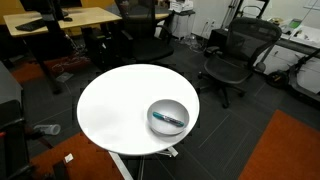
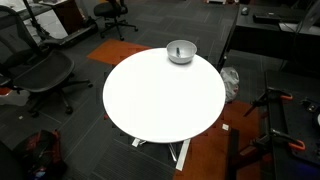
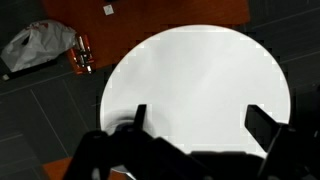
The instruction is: Take the green marker out of the grey bowl
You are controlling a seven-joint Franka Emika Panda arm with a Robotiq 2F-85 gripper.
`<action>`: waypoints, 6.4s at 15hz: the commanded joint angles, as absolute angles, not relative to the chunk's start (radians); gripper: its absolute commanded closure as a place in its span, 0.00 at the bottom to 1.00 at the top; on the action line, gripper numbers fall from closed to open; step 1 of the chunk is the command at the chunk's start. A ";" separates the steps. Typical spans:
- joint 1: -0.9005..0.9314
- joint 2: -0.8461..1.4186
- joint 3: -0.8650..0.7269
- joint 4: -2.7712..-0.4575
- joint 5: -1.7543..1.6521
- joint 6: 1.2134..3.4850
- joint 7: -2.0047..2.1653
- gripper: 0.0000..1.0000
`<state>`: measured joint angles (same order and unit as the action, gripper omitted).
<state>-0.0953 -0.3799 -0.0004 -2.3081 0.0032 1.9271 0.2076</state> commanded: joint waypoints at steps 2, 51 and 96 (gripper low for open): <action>-0.143 -0.264 -0.001 -2.222 -0.063 1.958 0.380 0.00; -0.127 0.464 -0.236 -1.910 -0.053 2.427 0.995 0.00; -0.160 0.825 -0.256 -1.537 0.072 2.339 0.815 0.95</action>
